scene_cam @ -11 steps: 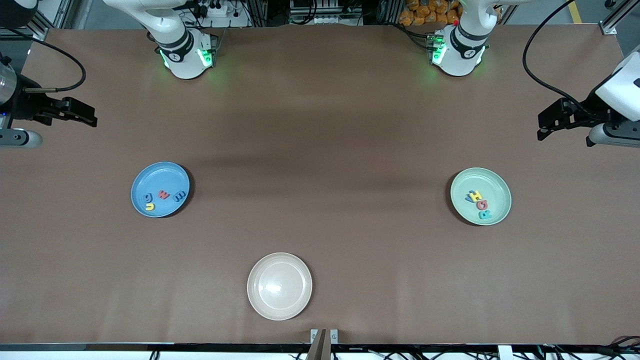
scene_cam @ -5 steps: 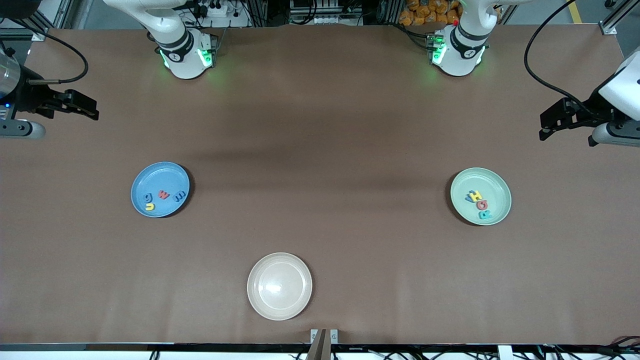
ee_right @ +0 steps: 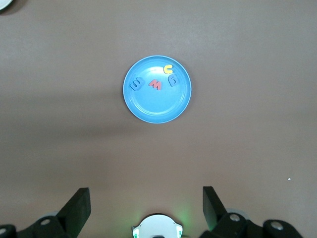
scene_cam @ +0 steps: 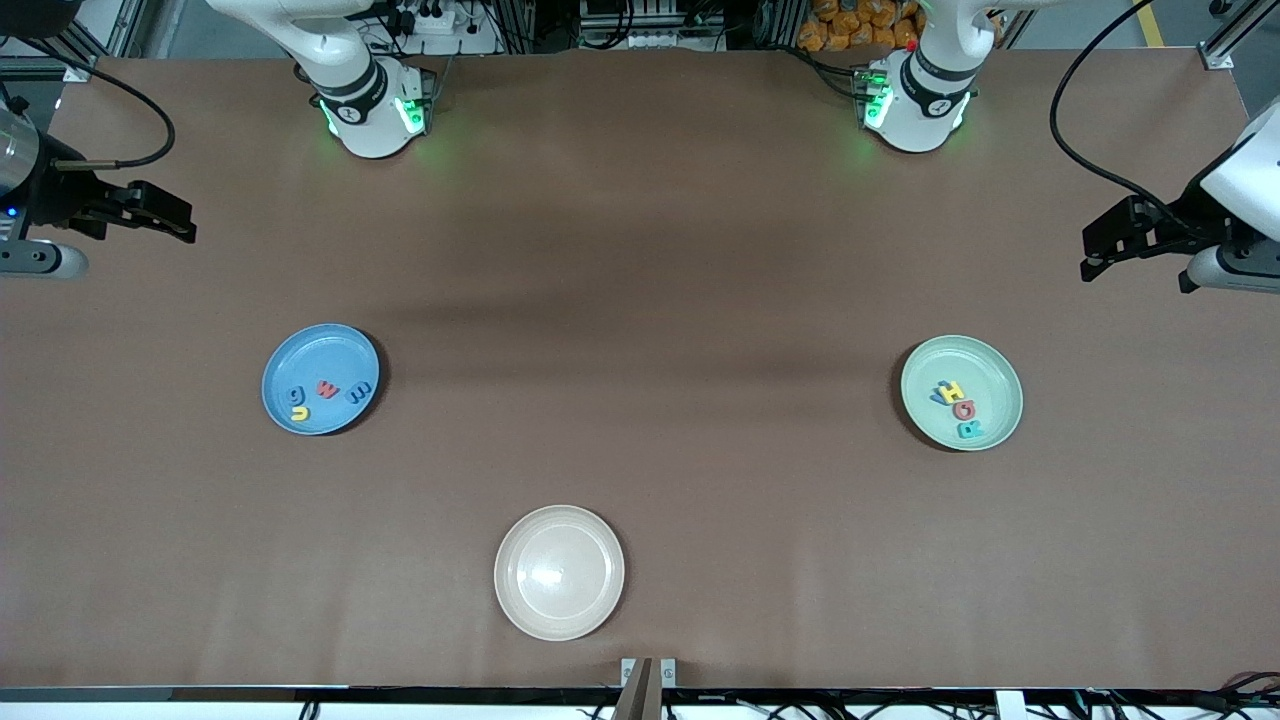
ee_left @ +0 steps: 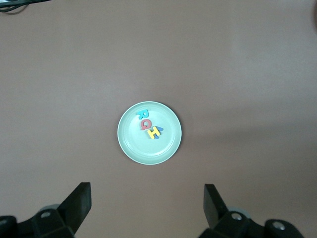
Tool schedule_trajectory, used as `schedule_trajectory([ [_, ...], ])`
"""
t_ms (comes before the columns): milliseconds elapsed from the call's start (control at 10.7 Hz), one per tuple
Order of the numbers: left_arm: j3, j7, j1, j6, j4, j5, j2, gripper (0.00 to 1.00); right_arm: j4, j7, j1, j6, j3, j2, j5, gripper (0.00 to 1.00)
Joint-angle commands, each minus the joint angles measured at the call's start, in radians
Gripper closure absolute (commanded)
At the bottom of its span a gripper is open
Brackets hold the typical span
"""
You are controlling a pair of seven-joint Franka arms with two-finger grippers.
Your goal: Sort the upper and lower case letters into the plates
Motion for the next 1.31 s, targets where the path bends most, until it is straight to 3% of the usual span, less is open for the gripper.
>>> schedule_trajectory([
  [0,-0.001,-0.005,0.005,-0.002,0.016,-0.005,-0.007,0.00,0.000,0.003,-0.017,0.005,0.016,-0.008,-0.010,0.00],
  [1217,0.005,-0.061,0.013,-0.005,0.033,-0.007,0.004,0.00,0.000,-0.011,-0.026,0.005,0.015,-0.007,-0.001,0.00],
])
